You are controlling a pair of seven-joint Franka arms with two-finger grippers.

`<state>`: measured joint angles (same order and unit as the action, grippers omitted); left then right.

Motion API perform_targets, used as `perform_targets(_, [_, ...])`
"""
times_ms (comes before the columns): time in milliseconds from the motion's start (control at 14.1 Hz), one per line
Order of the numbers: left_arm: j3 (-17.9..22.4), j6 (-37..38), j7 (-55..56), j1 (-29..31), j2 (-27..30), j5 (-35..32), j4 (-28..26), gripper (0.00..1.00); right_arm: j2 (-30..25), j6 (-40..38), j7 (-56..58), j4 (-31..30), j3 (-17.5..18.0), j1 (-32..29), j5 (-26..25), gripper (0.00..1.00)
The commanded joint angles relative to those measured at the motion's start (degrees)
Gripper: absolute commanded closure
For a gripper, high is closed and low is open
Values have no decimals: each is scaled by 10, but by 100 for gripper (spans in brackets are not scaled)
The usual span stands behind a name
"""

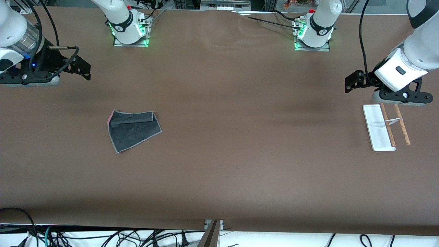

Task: Pass towel and hang on rack

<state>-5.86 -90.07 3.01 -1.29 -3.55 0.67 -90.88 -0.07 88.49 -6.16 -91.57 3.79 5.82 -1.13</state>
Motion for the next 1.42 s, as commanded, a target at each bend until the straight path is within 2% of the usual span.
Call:
perform_targets(0, [2, 6, 1, -1, -9, -12, 18, 0, -14, -5, -6, -10, 10, -8, -8, 0])
perform_targets(1134, [2, 6, -2, 1, -11, -12, 18, 0, -13, -7, 0, -8, 10, -8, -10, 0])
perform_targets(1205, [2, 6, -3, 2, -11, -12, 18, 0, -1, -3, 1, -9, 9, -8, -10, 0])
perform_targets(1347, [2, 6, -4, 2, -11, -12, 18, 0, 58, 33, 2, -11, 8, -10, -12, 0])
